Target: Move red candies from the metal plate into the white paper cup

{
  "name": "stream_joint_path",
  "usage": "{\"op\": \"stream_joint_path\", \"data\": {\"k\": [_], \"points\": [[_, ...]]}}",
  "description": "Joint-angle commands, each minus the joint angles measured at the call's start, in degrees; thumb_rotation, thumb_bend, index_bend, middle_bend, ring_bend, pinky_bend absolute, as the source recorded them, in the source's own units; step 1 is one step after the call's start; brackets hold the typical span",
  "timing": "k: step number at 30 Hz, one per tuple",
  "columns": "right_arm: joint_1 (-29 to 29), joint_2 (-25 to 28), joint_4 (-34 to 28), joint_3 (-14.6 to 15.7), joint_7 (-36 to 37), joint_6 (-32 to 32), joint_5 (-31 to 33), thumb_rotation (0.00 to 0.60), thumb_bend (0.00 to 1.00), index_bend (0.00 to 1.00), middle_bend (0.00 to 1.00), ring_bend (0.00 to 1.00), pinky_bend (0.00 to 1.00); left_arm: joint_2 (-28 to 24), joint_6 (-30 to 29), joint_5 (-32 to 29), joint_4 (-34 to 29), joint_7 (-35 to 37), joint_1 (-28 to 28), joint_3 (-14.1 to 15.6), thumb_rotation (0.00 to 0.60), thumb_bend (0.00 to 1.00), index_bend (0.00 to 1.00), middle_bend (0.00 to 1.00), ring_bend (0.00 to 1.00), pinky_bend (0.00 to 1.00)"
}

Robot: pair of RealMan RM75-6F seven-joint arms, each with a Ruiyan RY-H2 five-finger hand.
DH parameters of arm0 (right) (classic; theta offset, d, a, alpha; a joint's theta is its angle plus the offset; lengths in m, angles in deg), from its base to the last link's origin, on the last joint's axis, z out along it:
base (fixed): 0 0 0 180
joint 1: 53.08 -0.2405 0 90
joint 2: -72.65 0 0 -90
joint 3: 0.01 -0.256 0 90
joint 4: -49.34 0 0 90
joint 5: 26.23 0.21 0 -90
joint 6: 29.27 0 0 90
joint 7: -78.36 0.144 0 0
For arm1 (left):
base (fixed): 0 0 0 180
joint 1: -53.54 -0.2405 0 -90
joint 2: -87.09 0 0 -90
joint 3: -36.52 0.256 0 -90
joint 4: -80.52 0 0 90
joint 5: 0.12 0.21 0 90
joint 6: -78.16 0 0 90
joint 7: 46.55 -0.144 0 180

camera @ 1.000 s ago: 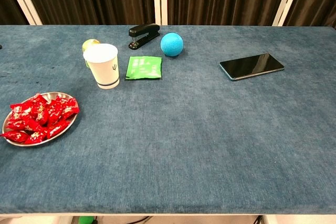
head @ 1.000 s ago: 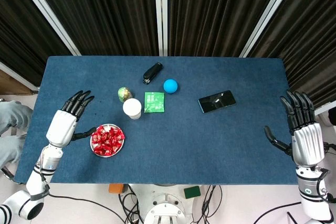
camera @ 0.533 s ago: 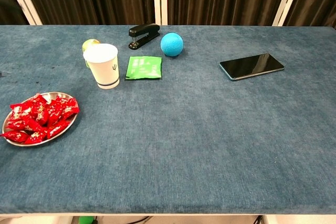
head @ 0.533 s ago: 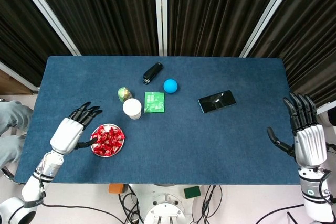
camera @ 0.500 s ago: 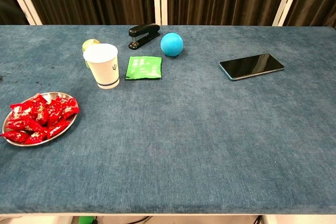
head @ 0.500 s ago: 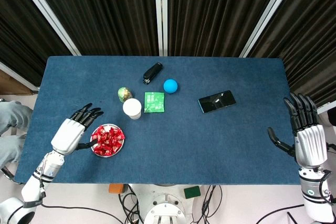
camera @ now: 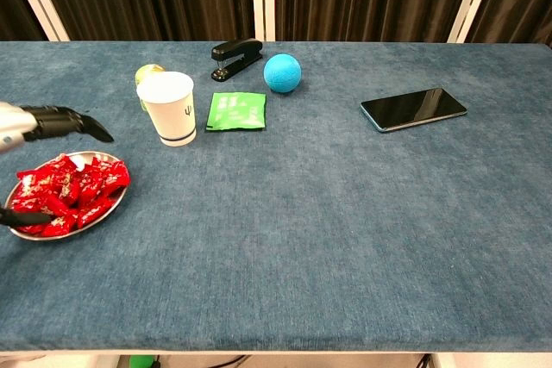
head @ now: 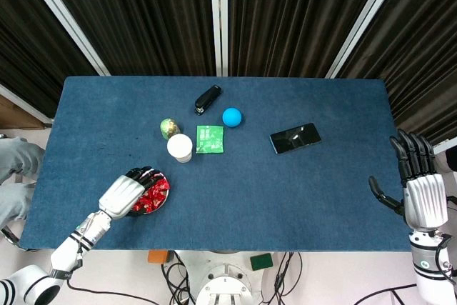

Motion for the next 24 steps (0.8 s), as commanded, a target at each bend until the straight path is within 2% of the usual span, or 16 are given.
{"op": "stream_joint_path", "data": {"k": [1,10,16,24], "points": [[0.1,0.0,0.2,0.0,0.2,0.2,0.1,0.600,0.30,0.00,0.00,0.00,0.00,0.8,1.7,-1.4,0.4,-1.7,0.8,0.0,0.600,0.16,0.18,0.15,0.11,0.21],[0.3,-0.2,1.1,0.0,1.0,0.1,0.5,0.600,0.31,0.00,0.00,0.00,0.00,0.7,4.2,-6.7,-0.7,-8.4,1.0,-0.8,0.600,0.16,0.19,0.15,0.11,0.21],[0.3,-0.4,1.6,0.0,1.4,-0.1,0.9,0.600,0.31,0.00,0.00,0.00,0.00,0.1,5.3,-9.4,-2.1,-10.6,1.3,-1.1,0.600,0.16,0.21,0.16,0.11,0.21],[0.3,-0.6,2.0,0.1,1.6,-0.4,1.1,0.600,0.31,0.00,0.00,0.00,0.00,0.7,6.5,-10.8,-1.9,-12.2,2.1,-0.9,0.600,0.16,0.24,0.19,0.17,0.21]]}}
